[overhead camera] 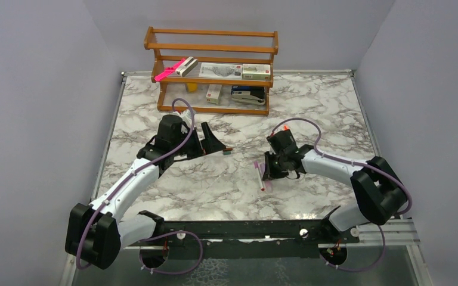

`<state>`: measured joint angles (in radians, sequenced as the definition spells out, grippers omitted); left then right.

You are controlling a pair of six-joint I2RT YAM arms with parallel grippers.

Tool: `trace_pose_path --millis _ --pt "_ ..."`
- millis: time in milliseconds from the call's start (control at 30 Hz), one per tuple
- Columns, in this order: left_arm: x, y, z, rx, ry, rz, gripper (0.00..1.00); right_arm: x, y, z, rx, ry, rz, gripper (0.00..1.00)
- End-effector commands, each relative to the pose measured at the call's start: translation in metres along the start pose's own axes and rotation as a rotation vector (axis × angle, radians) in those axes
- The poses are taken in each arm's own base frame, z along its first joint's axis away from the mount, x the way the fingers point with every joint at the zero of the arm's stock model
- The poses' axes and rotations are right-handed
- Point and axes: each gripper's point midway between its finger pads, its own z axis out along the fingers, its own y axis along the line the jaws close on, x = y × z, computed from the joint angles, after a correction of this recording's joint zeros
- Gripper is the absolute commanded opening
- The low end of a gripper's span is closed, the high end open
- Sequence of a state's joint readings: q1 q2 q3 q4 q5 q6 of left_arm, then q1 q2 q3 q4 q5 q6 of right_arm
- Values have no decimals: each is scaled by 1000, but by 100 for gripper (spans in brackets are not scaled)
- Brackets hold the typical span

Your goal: Open the pen caps

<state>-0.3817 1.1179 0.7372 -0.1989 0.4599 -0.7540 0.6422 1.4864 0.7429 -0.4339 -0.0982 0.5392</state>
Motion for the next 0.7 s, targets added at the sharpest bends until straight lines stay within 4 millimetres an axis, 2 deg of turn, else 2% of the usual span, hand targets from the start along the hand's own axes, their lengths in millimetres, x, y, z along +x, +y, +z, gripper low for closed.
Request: trace_pose_path --millis 0,133,267,400,467,667 --pt "5 -12 1 69 35 12 99 16 -8 2 29 31 19 9" --pt "10 -20 1 116 78 28 99 1 -6 -16 47 -23 27 2" --pt "13 -34 -6 183 95 51 99 -21 12 -41 -9 -91 24 1" --pt "16 -47 -14 267 63 17 99 -41 49 -66 -166 -128 3 1" --pt "17 -55 -18 334 38 -20 99 -50 74 -80 -282 -147 -14 1" --pt "18 -66 -27 427 -19 -76 99 -63 132 -121 -595 -171 -72 1"
